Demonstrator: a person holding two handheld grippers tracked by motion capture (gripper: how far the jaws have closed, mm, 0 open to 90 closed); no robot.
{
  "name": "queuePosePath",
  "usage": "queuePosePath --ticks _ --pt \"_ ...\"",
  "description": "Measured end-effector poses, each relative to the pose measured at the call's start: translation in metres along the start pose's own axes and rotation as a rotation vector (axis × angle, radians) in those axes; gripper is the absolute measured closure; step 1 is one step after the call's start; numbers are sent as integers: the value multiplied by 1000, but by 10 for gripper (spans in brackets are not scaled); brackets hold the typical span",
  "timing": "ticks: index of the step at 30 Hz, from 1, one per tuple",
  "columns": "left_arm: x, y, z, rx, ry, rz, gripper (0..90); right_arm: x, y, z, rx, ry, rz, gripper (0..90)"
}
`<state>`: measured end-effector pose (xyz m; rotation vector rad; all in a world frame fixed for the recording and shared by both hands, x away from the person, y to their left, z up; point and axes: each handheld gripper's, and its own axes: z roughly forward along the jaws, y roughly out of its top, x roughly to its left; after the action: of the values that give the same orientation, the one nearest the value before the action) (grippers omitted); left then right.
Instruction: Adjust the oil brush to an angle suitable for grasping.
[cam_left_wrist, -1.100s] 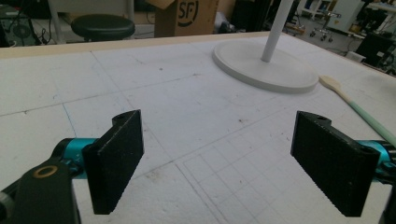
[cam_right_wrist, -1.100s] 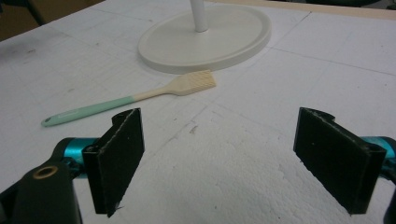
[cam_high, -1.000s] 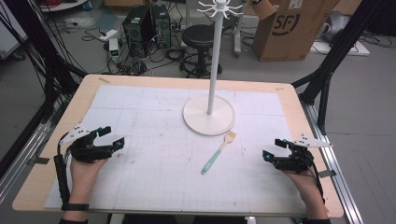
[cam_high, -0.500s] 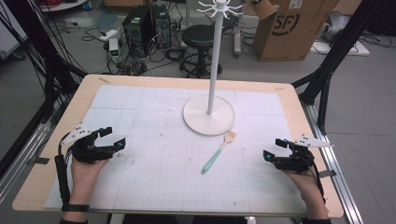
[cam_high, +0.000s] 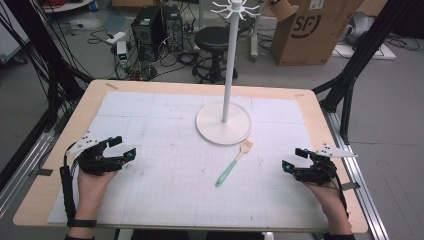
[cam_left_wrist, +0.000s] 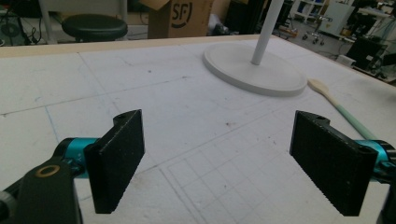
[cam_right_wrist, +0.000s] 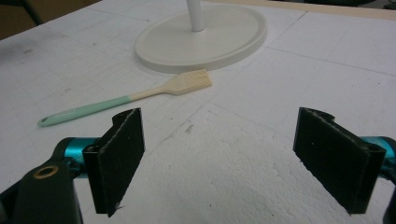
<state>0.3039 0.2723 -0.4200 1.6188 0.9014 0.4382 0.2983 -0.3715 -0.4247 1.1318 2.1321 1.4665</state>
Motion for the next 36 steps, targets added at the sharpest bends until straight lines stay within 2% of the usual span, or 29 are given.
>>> queuePosePath --ticks 10,21,36 --pt "-14 6 14 7 -56 1 185 -1 1 -1 -5 -2 3 160" --pt "-23 10 24 16 -79 4 185 -1 1 0 -4 -1 2 161" --pt "-46 15 53 59 -126 25 187 -2 2 0 -4 -3 4 161"
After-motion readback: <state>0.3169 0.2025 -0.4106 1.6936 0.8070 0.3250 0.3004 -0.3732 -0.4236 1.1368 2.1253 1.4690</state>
